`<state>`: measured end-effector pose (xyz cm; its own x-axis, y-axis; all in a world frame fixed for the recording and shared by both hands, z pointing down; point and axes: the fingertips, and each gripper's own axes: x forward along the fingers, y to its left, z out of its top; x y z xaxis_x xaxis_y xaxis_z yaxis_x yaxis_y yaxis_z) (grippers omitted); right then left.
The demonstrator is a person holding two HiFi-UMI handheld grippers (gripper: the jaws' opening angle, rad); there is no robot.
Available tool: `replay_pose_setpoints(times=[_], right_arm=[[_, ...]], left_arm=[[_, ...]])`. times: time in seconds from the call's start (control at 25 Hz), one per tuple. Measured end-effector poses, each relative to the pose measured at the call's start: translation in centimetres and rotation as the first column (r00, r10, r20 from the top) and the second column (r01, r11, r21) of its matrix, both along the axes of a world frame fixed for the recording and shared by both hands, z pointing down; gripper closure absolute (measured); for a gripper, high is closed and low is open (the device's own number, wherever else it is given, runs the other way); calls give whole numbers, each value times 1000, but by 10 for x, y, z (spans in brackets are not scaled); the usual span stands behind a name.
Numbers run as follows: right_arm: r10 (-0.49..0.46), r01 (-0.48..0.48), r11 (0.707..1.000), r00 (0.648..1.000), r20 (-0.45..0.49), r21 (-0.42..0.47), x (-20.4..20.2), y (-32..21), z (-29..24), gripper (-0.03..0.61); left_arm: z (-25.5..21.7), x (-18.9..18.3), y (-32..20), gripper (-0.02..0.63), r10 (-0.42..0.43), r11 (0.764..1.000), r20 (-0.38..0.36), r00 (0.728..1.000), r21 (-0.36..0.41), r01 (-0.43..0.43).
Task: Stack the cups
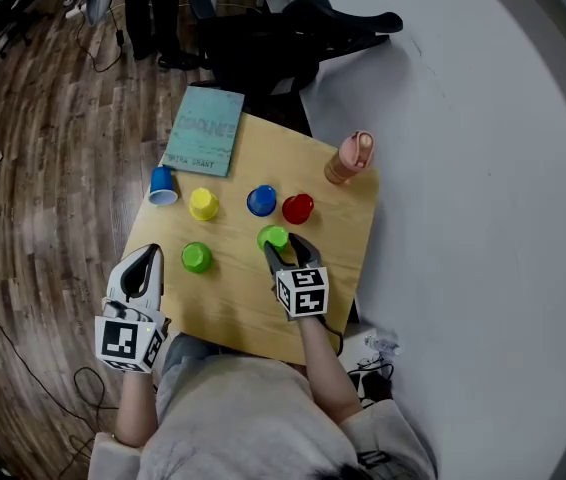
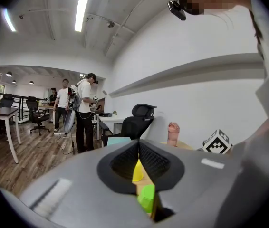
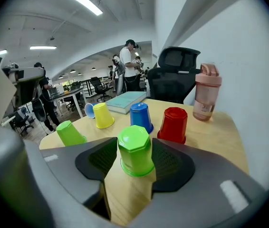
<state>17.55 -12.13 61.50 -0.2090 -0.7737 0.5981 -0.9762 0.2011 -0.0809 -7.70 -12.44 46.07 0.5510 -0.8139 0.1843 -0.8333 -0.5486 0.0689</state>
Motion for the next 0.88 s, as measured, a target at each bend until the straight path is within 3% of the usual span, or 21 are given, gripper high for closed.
replay_pose_setpoints(times=[0.4, 0.88], right_arm=[[-116, 115, 993, 993, 22, 28, -48, -1, -14, 362], [-260, 260, 966, 965, 43, -4, -113, 16, -1, 362]], left_arm=[[8, -14, -26, 555, -7, 1000, 1, 1000, -18, 7], [17, -17, -33, 555, 7, 999, -3, 1000, -39, -7]])
